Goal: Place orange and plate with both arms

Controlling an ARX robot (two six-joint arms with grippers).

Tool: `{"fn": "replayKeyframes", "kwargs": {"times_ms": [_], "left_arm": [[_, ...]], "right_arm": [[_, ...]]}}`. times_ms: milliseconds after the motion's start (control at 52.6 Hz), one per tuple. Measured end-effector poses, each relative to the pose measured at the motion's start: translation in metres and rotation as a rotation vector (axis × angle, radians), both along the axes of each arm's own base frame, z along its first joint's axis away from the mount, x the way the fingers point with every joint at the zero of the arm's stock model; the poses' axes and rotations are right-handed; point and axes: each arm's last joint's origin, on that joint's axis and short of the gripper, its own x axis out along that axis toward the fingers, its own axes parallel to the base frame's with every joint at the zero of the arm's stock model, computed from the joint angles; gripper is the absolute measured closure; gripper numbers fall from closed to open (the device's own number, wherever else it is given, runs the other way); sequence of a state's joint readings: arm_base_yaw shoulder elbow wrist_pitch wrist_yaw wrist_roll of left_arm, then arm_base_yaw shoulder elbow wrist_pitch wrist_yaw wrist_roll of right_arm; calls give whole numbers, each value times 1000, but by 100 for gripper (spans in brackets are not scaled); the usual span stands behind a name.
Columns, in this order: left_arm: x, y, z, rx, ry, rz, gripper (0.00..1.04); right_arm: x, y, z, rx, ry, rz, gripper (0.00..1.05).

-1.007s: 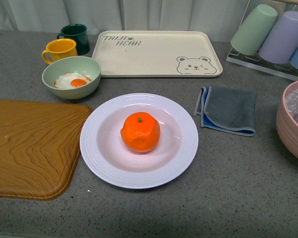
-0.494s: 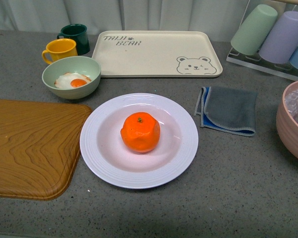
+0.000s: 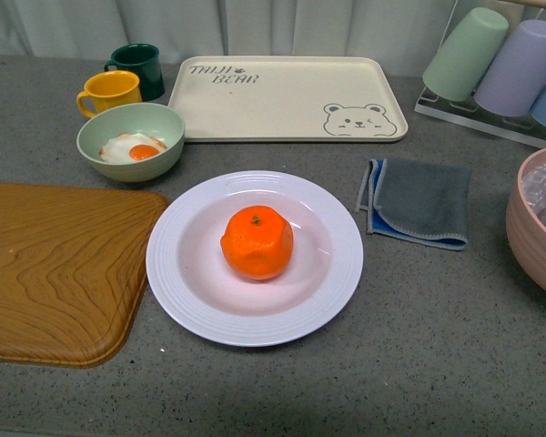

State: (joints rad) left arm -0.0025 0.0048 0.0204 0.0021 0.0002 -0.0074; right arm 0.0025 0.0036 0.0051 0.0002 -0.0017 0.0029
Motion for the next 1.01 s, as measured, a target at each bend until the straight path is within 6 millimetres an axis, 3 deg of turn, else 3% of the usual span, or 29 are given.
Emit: {"fn": "replayKeyframes", "kwargs": {"times_ms": [456, 551, 646, 836, 1007], "left_arm": [[0, 0, 0, 1, 0, 0, 5], [0, 0, 0, 2, -1, 0, 7], [0, 0, 0, 2, -1, 0, 7], [0, 0, 0, 2, -1, 0, 7], [0, 0, 0, 2, -1, 0, 7]], "right_arm": [[0, 0, -1, -19, 28, -15, 9], [6, 5, -2, -107, 217, -17, 9], [19, 16, -5, -118, 288, 71, 9], [57, 39, -7, -1, 398, 211, 9], [102, 50, -27, 177, 605, 300, 9]]}}
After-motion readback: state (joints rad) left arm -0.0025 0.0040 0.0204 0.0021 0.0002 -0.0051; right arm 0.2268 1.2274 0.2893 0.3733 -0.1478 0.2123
